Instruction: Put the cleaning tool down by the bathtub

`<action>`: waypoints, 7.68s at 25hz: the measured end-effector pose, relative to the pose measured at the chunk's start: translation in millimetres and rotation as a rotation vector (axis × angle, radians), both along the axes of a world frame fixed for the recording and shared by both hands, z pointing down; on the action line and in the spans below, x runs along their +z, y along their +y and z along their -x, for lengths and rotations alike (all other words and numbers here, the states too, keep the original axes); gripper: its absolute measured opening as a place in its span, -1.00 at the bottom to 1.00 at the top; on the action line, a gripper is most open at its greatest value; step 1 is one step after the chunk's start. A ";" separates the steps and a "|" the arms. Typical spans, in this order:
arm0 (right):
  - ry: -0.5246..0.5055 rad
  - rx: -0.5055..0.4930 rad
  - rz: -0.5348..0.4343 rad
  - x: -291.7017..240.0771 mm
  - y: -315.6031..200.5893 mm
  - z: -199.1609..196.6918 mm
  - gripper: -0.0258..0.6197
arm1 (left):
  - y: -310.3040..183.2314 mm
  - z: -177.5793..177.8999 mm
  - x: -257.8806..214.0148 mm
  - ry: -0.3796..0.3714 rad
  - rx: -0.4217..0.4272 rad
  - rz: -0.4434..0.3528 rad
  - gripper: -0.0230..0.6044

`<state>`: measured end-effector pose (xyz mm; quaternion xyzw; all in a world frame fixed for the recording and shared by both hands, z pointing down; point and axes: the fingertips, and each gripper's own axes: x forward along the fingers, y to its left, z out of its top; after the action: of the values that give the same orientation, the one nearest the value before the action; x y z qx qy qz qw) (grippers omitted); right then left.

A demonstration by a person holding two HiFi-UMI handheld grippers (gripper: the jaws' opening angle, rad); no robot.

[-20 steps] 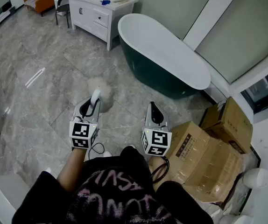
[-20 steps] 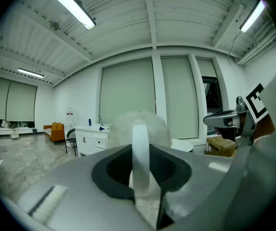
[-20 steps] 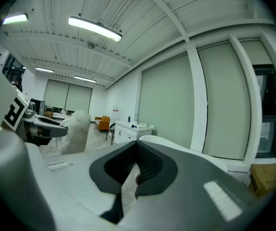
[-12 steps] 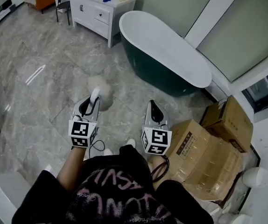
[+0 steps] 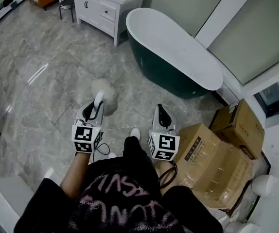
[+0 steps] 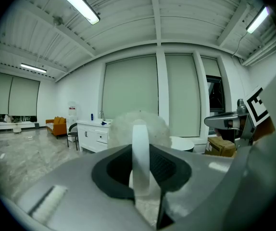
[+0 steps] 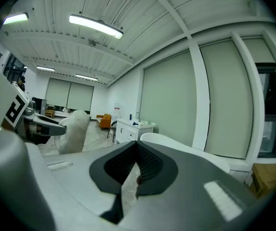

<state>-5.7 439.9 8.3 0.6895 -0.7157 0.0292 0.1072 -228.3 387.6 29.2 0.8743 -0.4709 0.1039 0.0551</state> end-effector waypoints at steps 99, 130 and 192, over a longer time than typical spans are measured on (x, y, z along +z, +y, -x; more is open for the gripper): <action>-0.185 -0.072 0.589 538.3 -503.9 -100.8 -0.88 | -492.0 -105.1 568.0 -0.319 0.029 0.568 -0.67; -0.161 -0.113 0.581 833.2 -537.3 -92.6 -0.88 | -542.7 -92.8 837.4 -0.347 0.036 0.501 -0.67; -0.177 -0.068 0.442 870.6 -539.4 -139.3 -0.88 | -573.3 -123.8 860.5 -0.341 0.095 0.335 -0.23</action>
<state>133.6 -99.5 878.9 0.6195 -0.7214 0.2417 0.1932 -104.6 -185.7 889.7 0.8441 -0.4078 0.3290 0.1140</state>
